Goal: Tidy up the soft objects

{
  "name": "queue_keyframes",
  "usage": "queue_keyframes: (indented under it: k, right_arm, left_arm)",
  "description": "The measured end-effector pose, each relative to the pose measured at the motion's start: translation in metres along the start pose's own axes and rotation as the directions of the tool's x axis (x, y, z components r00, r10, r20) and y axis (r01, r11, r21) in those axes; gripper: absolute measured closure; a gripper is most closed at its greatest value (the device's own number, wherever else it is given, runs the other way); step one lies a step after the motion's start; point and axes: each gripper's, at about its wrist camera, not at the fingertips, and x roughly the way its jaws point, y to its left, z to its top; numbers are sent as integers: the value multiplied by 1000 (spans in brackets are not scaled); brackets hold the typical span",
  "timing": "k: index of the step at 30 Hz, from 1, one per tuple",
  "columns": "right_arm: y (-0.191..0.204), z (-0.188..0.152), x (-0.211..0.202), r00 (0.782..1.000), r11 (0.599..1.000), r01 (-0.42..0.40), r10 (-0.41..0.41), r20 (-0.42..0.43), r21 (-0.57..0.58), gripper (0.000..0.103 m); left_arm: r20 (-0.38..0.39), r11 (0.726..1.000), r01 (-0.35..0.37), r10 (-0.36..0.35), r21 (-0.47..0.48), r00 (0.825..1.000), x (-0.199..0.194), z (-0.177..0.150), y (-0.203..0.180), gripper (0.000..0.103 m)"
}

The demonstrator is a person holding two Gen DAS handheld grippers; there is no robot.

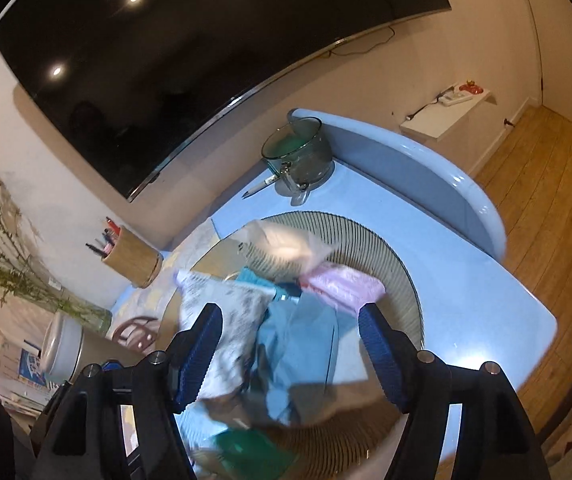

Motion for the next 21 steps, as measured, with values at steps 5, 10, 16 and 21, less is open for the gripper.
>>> queue_keyframes:
  k: [5, 10, 16, 21]
  right_arm:
    - [14, -21, -32, 999, 1000, 7, -6, 35, -25, 34]
    - [33, -43, -61, 998, 998, -9, 12, 58, -62, 26]
    - [87, -95, -59, 999, 985, -38, 43, 25, -168, 19]
    - [167, -150, -29, 998, 931, -58, 41, -53, -362, 19]
  left_arm:
    - [25, 1000, -20, 20, 0, 1000, -37, -8, 1, 20]
    - [54, 998, -20, 23, -55, 998, -88, -31, 26, 20]
    - [55, 977, -181, 188, -116, 981, -144, -85, 77, 20]
    - [23, 896, -367, 384, -251, 923, -192, -125, 143, 20]
